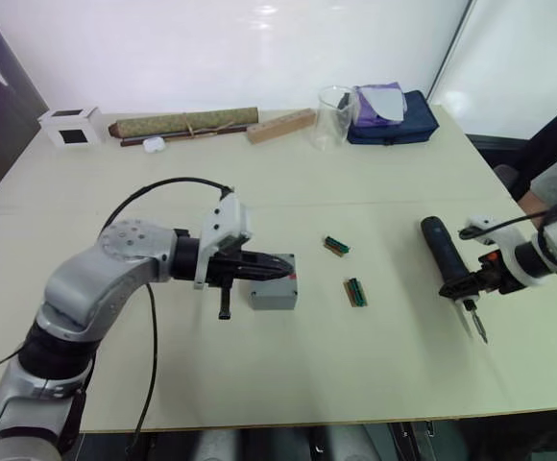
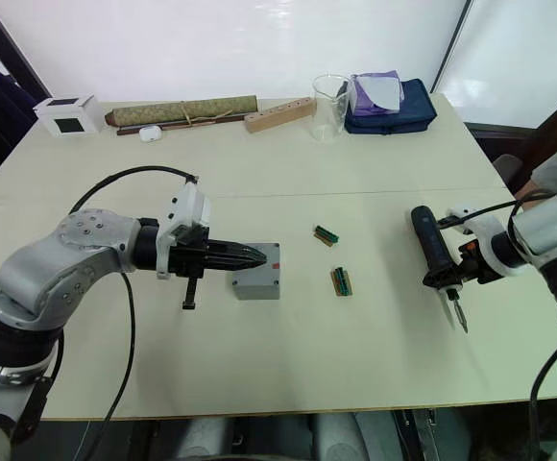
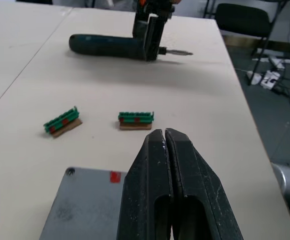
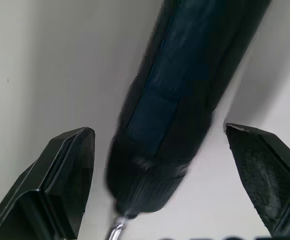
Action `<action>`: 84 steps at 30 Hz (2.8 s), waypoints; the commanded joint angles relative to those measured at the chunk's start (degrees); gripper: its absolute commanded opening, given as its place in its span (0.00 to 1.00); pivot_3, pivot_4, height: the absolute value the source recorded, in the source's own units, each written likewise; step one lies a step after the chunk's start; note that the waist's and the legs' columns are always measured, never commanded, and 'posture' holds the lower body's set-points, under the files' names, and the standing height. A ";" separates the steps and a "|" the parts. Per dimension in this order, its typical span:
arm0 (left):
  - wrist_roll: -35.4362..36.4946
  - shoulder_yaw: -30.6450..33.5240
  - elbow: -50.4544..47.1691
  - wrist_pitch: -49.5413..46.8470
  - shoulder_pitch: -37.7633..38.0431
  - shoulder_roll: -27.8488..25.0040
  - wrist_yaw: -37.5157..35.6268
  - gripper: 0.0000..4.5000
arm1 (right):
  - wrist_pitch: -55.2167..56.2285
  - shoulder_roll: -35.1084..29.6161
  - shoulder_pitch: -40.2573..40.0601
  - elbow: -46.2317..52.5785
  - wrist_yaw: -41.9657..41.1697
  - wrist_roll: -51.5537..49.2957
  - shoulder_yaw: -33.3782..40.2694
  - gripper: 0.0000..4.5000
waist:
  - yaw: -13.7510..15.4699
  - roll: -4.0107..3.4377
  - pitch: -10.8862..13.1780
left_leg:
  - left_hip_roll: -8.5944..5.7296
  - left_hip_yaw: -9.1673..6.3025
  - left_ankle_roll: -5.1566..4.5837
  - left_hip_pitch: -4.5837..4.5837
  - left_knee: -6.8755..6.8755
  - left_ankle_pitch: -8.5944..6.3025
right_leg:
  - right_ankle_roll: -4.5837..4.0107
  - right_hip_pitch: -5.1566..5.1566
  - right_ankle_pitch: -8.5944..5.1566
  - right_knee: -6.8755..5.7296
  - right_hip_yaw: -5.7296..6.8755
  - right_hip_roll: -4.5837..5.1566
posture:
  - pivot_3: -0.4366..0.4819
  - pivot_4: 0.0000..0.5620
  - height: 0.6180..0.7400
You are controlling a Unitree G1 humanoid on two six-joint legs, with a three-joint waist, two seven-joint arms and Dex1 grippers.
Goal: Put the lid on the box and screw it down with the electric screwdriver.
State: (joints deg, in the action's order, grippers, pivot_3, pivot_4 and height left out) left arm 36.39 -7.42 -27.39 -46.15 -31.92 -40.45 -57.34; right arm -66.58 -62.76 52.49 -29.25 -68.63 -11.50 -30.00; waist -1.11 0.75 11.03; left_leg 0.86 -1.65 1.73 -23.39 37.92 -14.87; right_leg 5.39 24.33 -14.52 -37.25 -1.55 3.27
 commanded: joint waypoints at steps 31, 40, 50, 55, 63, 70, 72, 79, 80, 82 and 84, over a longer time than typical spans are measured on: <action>-3.36 3.51 11.77 6.62 2.27 -5.95 -3.11 0.00 | -2.38 19.21 -0.24 30.91 5.80 -17.16 49.49 0.48 | -0.87 -0.28 0.17 | 0.02 -0.13 0.06 -0.02 -0.36 0.03 | -0.06 0.19 0.00 -0.18 0.08 -0.03 | 0.48 0.27 1.00; -6.26 0.90 16.62 8.50 0.52 -3.03 -3.95 0.00 | 15.25 53.21 -14.94 59.63 32.53 -19.99 47.46 0.48 | -0.31 -0.18 0.11 | -0.08 -0.12 0.16 -0.02 -0.22 0.09 | -0.04 0.15 0.02 -0.31 0.11 0.11 | 0.48 0.27 1.00; -11.42 -2.84 18.02 11.47 0.96 3.20 -1.65 0.00 | 32.47 51.91 -23.56 59.35 35.41 -11.54 32.72 0.48 | 0.11 -0.17 0.11 | -0.10 -0.10 0.16 -0.02 -0.21 0.09 | -0.03 0.16 0.02 -0.30 0.09 0.11 | 0.48 0.27 1.00; -16.42 -6.61 19.53 13.96 1.32 3.84 -1.76 0.00 | 36.04 50.63 -25.30 57.74 35.79 -9.80 29.87 0.48 | -0.06 -0.17 0.11 | -0.03 -0.14 0.15 0.02 -0.23 0.09 | -0.03 0.16 0.02 -0.31 0.10 0.02 | 0.48 0.27 1.00; -18.90 -7.55 22.05 16.24 1.49 4.65 -2.57 0.00 | 40.94 49.37 -27.77 54.57 36.44 -7.13 26.94 0.48 | 0.10 -0.15 0.08 | -0.03 -0.13 0.15 0.04 -0.21 0.09 | -0.04 0.11 0.02 -0.30 0.10 0.02 | 0.48 0.27 1.00; -18.83 -7.42 21.39 15.86 1.74 4.76 -2.37 0.00 | 45.02 48.58 -28.65 51.36 36.75 -5.19 25.92 0.48 | 0.11 -0.14 0.07 | -0.03 -0.15 0.15 0.06 -0.20 0.09 | -0.04 0.09 0.02 -0.31 0.10 0.02 | 0.48 0.27 1.00; -18.97 -7.47 21.47 15.99 1.91 4.72 -2.33 0.00 | 46.36 48.72 -28.47 50.02 37.03 -4.51 25.70 0.48 | 0.10 -0.14 0.07 | -0.03 -0.14 0.15 0.07 -0.20 0.09 | -0.04 0.08 0.02 -0.31 0.10 0.02 | 0.48 0.27 1.00; -19.28 -7.45 22.33 16.36 1.62 4.85 -2.38 0.00 | 47.09 49.64 -27.72 48.30 37.51 -5.06 25.31 0.48 | 0.11 -0.13 0.06 | -0.03 -0.15 0.15 0.08 -0.19 0.09 | -0.04 0.06 0.02 -0.31 0.10 0.02 | 0.48 0.27 1.00; -19.27 -7.44 22.35 16.37 1.62 4.84 -2.40 0.00 | 47.10 49.55 -27.82 48.31 37.42 -4.94 25.14 0.48 | 0.10 -0.14 0.06 | -0.03 -0.15 0.15 0.09 -0.19 0.09 | -0.04 0.04 0.02 -0.31 0.10 0.02 | 0.48 0.27 1.00; -19.23 -7.37 22.26 16.37 1.76 4.80 -2.37 0.00 | 48.00 48.42 -28.95 48.35 36.54 -3.54 23.90 0.48 | 0.11 -0.14 0.06 | -0.03 -0.15 0.15 0.10 -0.19 0.09 | -0.04 0.04 0.02 -0.31 0.10 0.02 | 0.48 0.27 1.00; -19.07 -7.34 21.56 16.18 2.26 4.65 -2.33 0.00 | 46.99 46.46 -30.74 48.47 35.42 -2.29 22.12 0.48 | 0.10 -0.13 0.03 | -0.03 -0.15 0.15 0.11 -0.19 0.09 | -0.04 0.03 0.02 -0.31 0.10 0.02 | 0.48 0.27 1.00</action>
State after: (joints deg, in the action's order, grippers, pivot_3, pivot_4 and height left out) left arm 18.73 -14.00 -5.77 -29.34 -30.66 -35.41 -59.69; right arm -19.42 -14.78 23.22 18.30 -32.09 -15.22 -6.28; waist -1.01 0.62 11.06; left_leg 0.83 -1.80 1.88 -23.28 37.73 -14.78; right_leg 5.35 24.36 -14.50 -37.55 -1.45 3.29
